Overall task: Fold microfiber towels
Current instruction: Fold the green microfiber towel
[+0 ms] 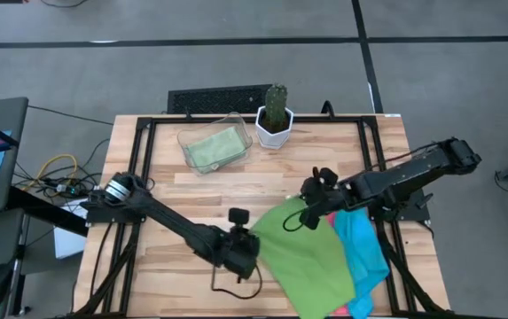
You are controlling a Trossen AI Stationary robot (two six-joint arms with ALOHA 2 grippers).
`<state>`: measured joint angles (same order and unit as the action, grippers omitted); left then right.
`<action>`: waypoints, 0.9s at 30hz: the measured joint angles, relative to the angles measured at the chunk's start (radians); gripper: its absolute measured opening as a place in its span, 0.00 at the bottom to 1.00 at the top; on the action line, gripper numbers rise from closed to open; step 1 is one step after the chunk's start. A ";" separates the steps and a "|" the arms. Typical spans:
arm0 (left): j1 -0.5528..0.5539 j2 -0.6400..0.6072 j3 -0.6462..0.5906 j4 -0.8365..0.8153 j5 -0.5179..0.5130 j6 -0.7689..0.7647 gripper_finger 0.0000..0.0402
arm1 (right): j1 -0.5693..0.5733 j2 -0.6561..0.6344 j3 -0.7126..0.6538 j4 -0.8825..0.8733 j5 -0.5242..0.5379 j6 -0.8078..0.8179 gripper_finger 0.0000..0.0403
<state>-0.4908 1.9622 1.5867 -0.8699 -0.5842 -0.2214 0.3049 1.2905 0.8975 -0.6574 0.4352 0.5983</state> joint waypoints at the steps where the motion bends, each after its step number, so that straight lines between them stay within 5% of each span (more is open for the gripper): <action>1: -0.010 -0.021 0.000 -0.043 0.001 -0.001 0.00 | 0.014 -0.001 0.010 0.000 0.014 0.009 0.01; 11: -0.041 -0.131 0.000 -0.437 -0.054 -0.033 0.00 | 0.049 0.054 0.094 0.025 0.153 -0.013 0.01; 22: 0.101 -0.131 -0.141 -0.494 -0.178 0.129 0.01 | -0.096 0.071 0.093 0.071 0.218 -0.171 0.01; 27: 0.117 -0.136 -0.111 -0.621 -0.210 0.121 0.00 | -0.054 0.040 0.120 0.085 0.221 -0.181 0.01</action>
<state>-0.3741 1.8263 1.4761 -1.4907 -0.7945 -0.1000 0.2507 1.3305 1.0172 -0.5728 0.6559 0.4175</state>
